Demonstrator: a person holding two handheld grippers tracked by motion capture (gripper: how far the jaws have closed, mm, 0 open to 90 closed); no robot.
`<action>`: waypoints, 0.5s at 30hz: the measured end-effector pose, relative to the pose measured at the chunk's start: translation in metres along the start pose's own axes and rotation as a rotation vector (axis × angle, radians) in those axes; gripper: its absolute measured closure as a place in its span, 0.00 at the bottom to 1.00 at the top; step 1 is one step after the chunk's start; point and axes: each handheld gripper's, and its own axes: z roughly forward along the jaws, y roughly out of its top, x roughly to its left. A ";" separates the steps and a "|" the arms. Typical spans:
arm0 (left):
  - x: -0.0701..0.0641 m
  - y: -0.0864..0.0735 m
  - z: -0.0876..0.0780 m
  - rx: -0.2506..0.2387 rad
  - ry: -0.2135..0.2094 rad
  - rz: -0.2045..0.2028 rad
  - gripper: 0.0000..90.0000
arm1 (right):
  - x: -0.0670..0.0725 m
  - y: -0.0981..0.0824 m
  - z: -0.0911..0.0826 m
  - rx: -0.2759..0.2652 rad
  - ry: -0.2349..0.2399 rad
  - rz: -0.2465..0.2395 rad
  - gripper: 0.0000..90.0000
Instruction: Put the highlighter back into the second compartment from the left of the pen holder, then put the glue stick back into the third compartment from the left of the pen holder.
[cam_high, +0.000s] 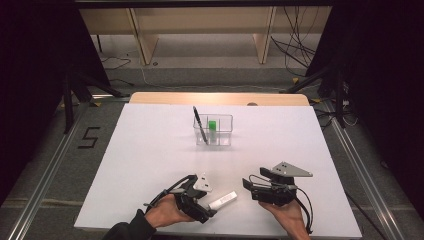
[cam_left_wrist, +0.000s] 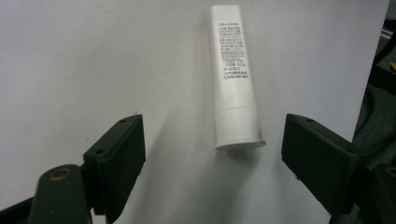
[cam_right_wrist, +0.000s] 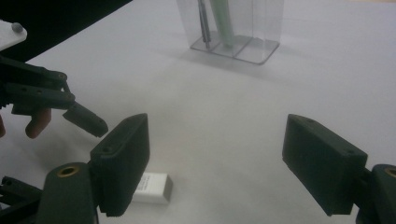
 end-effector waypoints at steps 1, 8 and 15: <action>-0.001 0.001 0.000 0.006 0.005 0.005 0.24 | 0.001 -0.001 0.000 0.003 -0.002 -0.003 0.27; -0.004 0.002 0.003 0.033 0.016 0.027 0.33 | 0.004 -0.008 -0.003 0.017 -0.009 -0.013 0.26; -0.005 0.004 0.005 0.063 0.025 0.034 0.42 | 0.005 -0.014 -0.006 0.023 -0.011 -0.017 0.26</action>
